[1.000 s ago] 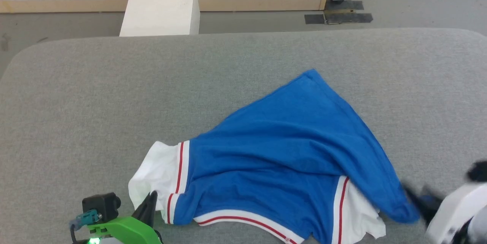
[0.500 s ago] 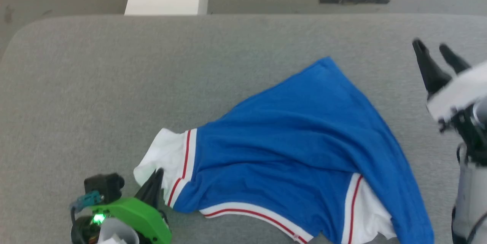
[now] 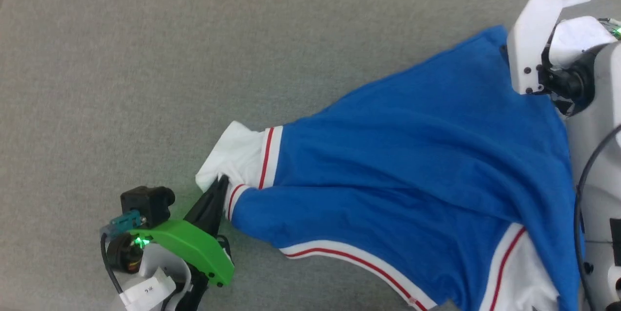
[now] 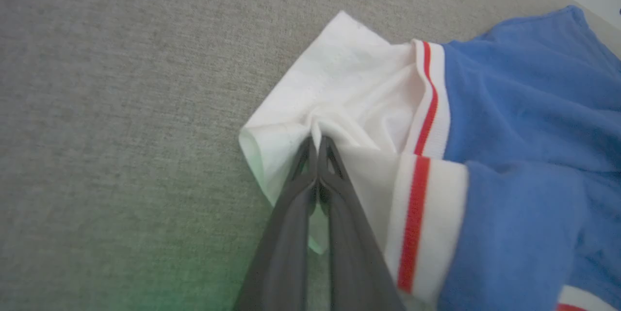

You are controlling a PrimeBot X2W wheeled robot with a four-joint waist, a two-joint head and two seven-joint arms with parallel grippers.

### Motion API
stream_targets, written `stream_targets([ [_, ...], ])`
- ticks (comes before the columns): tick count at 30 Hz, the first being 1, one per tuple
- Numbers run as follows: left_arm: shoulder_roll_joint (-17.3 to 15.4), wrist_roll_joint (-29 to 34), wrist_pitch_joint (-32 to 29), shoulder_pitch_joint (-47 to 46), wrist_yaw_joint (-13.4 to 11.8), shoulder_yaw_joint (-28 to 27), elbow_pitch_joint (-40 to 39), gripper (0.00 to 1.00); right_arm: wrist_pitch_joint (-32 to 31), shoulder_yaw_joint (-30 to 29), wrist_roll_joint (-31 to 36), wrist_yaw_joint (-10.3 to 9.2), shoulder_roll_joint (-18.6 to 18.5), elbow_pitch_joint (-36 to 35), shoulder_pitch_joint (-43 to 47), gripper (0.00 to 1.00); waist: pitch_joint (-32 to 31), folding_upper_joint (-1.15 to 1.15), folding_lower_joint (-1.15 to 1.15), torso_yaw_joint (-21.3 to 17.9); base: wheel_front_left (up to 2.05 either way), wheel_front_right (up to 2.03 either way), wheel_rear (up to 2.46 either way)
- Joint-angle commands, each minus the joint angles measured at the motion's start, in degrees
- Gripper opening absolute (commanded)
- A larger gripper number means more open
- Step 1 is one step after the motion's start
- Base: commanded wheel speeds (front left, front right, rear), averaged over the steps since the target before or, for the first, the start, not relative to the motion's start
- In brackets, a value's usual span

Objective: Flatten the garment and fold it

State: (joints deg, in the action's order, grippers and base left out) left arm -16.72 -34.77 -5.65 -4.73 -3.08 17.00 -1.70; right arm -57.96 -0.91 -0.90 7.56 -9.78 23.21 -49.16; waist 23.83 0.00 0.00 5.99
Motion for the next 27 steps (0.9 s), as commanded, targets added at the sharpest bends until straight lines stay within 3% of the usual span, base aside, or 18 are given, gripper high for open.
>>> stream_targets([
  [1,0.1,0.1,0.3,-1.3,0.2,0.0,0.3,0.00,-1.6,0.5,0.6,-0.08,-0.7,0.6,-1.0,1.00,3.4,0.00,0.00,2.6,0.00,0.00,0.00],
  [8,0.2,0.1,0.9,-2.4,0.4,0.2,1.2,0.00,-7.4,0.1,-0.9,-0.08,-0.7,2.1,-0.4,1.00,3.7,0.00,0.00,2.5,0.00,0.00,0.00],
  [9,0.2,0.1,1.0,-2.3,0.4,0.1,1.3,0.00,-8.0,-0.2,-1.3,-0.08,-0.5,2.2,-0.2,0.33,3.5,0.00,0.00,2.3,0.00,0.00,0.00],
  [10,0.1,0.1,1.0,-2.3,0.3,0.1,1.5,0.00,-8.4,-0.3,-1.6,-0.08,-0.4,2.0,0.0,0.00,3.2,0.00,0.00,2.0,0.00,0.00,0.00],
  [20,-0.7,-0.2,1.2,-0.3,-0.6,-0.5,2.5,0.00,1.1,-3.0,-9.7,-0.08,-2.5,-6.5,4.6,0.00,-5.4,0.00,0.00,-1.9,0.00,0.00,0.00],
  [27,-0.9,-1.0,1.1,3.3,-2.2,-1.1,2.5,0.00,3.7,-7.3,-19.2,-0.08,-3.4,-20.5,22.3,0.00,-13.2,0.00,0.00,-5.6,0.00,0.00,0.00],
])
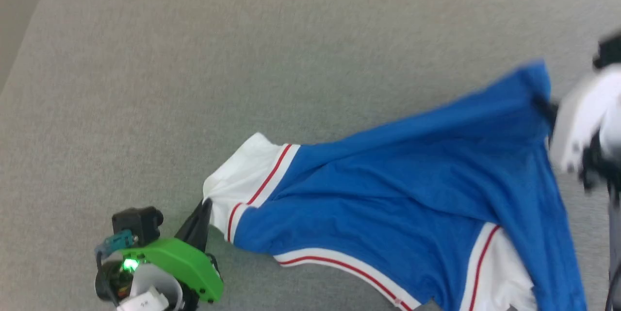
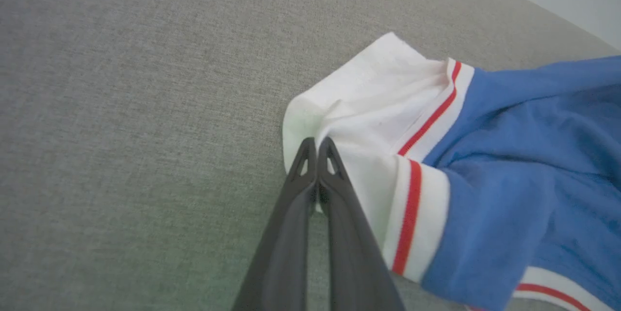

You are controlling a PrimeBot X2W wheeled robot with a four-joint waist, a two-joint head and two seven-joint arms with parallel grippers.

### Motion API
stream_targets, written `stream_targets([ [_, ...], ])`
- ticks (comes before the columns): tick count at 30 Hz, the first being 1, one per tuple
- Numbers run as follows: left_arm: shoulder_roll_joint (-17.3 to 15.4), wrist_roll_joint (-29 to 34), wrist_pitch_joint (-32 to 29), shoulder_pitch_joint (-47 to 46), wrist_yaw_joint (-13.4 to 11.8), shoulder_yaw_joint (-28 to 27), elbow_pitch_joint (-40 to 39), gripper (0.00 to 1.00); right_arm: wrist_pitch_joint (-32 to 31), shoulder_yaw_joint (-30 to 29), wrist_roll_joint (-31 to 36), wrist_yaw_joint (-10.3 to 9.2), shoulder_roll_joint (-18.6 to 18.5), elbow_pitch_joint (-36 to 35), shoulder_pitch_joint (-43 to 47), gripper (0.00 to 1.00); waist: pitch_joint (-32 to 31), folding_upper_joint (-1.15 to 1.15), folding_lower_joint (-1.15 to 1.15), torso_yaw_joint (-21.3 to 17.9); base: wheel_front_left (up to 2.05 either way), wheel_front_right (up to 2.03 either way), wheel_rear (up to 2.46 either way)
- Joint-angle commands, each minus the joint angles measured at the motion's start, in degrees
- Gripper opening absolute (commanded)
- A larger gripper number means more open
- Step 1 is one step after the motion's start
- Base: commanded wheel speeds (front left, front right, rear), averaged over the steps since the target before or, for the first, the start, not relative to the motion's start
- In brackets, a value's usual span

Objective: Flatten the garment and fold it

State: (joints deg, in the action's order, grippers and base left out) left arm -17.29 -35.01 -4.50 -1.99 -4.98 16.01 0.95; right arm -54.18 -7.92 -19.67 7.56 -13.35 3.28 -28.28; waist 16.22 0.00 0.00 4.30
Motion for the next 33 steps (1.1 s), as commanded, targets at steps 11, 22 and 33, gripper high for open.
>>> stream_targets([
  [11,0.5,-2.3,0.1,5.5,-1.8,-0.1,-1.1,0.00,-7.0,-9.0,-9.1,-0.08,8.5,-17.1,30.0,0.00,-11.1,0.00,0.00,-6.8,0.00,0.00,0.00],
  [22,-2.5,-8.0,-1.9,-3.6,1.1,-5.9,-3.8,0.00,-11.7,-12.6,-15.2,-0.08,10.4,-19.6,22.3,0.00,-9.9,0.00,0.00,-7.4,0.00,0.00,0.00],
  [33,-10.1,-5.5,-13.9,-43.7,2.6,-7.0,6.8,0.00,-13.4,-18.1,-5.7,-0.08,10.2,-8.9,-17.1,0.00,0.0,0.00,0.00,-6.8,0.00,0.00,0.00],
])
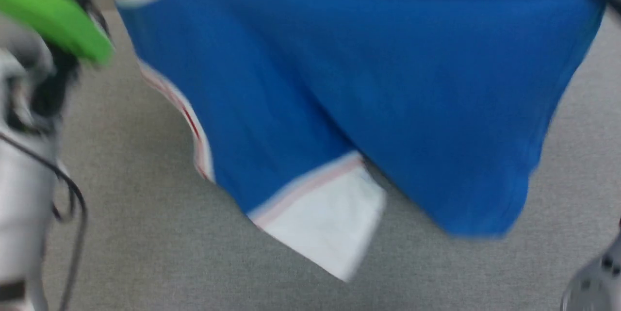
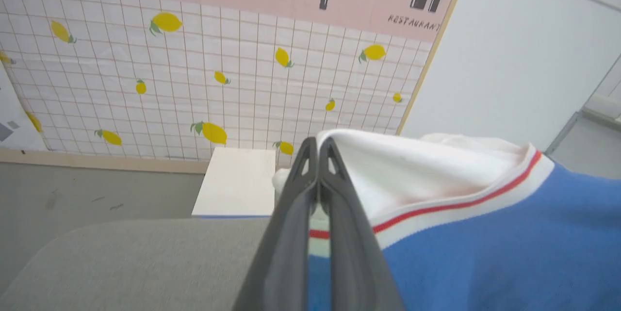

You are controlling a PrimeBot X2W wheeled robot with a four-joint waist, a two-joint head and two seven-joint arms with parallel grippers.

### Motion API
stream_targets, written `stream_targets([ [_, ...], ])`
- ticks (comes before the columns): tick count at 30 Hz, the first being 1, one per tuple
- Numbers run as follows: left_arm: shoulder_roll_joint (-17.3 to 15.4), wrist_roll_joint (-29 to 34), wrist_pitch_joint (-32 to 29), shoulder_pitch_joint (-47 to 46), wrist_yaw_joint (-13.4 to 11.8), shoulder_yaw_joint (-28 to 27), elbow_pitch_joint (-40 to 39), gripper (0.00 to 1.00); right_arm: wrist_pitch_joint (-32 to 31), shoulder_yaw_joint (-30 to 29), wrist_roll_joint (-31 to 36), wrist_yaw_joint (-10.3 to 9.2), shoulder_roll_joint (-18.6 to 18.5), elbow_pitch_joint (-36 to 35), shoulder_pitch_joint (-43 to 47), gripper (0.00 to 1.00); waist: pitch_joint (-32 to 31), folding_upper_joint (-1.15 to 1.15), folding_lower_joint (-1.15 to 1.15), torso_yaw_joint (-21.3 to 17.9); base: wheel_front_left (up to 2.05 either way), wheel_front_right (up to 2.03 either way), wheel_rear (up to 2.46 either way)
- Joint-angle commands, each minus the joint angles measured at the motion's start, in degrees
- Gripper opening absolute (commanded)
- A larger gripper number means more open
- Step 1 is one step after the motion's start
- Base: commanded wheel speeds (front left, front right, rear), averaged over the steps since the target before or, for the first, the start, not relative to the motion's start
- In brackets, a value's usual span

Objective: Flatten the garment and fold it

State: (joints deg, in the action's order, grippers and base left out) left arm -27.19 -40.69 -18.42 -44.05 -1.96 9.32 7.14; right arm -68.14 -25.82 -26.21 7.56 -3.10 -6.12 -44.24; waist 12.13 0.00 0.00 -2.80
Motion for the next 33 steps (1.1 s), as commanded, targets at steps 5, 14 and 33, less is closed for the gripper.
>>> stream_targets([
  [5,-0.7,3.4,-0.9,-18.4,-2.2,-0.1,7.7,0.00,5.4,0.4,7.5,-0.08,0.2,7.1,-16.6,0.00,10.1,0.00,0.00,-0.9,0.00,0.00,0.00],
  [14,-1.5,11.4,5.2,-42.5,-3.8,1.7,14.6,0.00,23.1,1.2,11.7,-0.08,0.2,22.1,-40.2,0.00,17.5,0.00,0.00,-2.7,0.00,0.00,0.00],
  [33,0.8,10.2,24.1,-41.0,6.5,3.9,27.5,0.00,37.6,5.3,5.6,-0.08,0.2,34.0,-36.3,0.00,21.3,0.00,0.00,0.6,0.00,0.00,0.00],
])
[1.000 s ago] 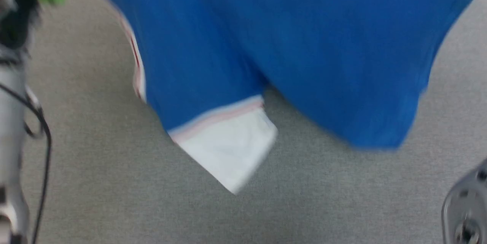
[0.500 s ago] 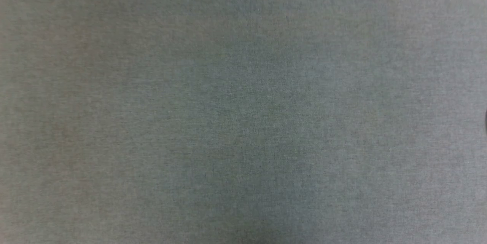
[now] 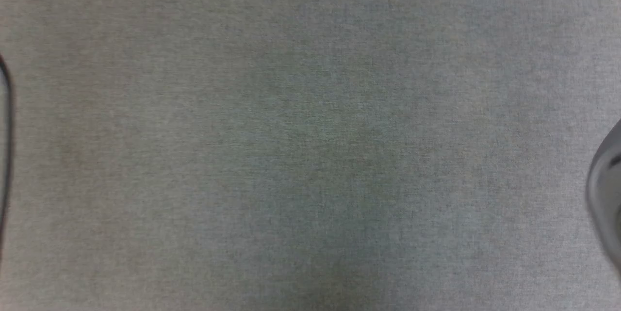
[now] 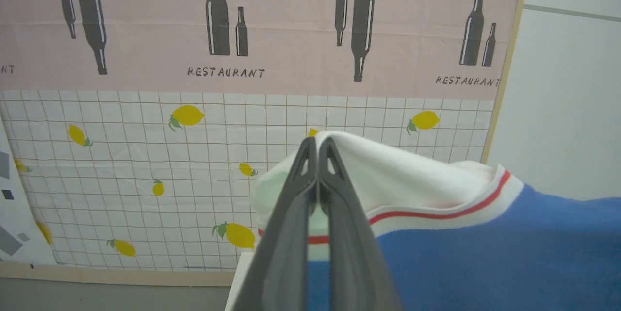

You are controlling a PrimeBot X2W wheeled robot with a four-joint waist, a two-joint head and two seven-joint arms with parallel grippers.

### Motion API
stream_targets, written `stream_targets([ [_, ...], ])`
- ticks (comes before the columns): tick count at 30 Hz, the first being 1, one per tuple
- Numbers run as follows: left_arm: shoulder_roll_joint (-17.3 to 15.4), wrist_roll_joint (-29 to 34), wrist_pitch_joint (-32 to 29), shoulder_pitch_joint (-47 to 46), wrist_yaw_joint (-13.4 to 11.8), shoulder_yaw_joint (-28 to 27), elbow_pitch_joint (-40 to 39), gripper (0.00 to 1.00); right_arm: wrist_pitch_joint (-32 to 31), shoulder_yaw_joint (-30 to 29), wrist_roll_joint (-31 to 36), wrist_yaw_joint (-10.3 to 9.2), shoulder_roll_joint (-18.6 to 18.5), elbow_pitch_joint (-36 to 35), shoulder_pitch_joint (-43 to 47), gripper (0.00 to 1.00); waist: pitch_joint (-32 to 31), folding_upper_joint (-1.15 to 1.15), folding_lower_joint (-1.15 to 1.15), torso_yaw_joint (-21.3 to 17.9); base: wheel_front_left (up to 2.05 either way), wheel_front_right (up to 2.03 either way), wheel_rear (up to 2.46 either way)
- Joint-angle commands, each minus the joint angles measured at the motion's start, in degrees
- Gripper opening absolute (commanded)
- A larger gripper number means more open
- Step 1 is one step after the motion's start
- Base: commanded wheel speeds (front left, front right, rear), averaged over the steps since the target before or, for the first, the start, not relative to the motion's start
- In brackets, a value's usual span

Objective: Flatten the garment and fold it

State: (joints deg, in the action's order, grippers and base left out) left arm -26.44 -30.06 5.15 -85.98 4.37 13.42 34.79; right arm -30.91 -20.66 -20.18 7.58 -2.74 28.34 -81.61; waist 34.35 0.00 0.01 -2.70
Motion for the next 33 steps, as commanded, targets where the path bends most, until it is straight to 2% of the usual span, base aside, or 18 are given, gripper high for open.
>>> stream_targets([
  [1,0.1,-0.7,1.1,3.3,0.6,0.2,-0.3,0.00,0.4,0.5,-1.3,-0.09,-0.1,-1.2,3.4,0.00,-1.7,0.00,-0.01,0.9,0.00,0.00,0.00],
  [7,0.4,-3.6,5.2,20.2,1.7,0.9,-4.5,0.00,-0.2,3.3,-8.9,-0.09,-0.3,-7.7,18.7,0.00,-8.0,0.00,-0.01,2.1,0.00,0.00,0.00],
  [11,1.6,-6.2,6.8,35.1,1.0,0.5,-8.9,0.00,-0.3,4.2,-13.6,-0.09,-0.9,-13.0,31.7,0.00,-13.8,0.00,-0.01,2.8,0.00,0.00,0.00],
  [16,3.4,-9.0,6.8,54.6,-2.0,0.7,-16.5,0.00,0.9,4.5,-17.7,-0.09,-0.9,-19.2,48.7,0.00,-21.0,0.00,-0.01,3.5,0.00,0.00,0.00],
  [22,5.0,-12.4,4.7,74.9,-5.9,1.7,-23.8,0.00,1.7,6.2,-18.8,-0.09,-1.3,-24.2,66.8,0.00,-27.3,0.00,-0.01,4.5,0.00,0.00,0.00],
  [33,4.3,-18.7,-5.1,98.3,-11.5,3.5,-29.2,0.00,-4.3,9.4,-19.3,-0.09,-4.8,-29.2,88.7,0.00,-32.8,0.00,-0.01,4.9,0.00,0.00,0.00],
])
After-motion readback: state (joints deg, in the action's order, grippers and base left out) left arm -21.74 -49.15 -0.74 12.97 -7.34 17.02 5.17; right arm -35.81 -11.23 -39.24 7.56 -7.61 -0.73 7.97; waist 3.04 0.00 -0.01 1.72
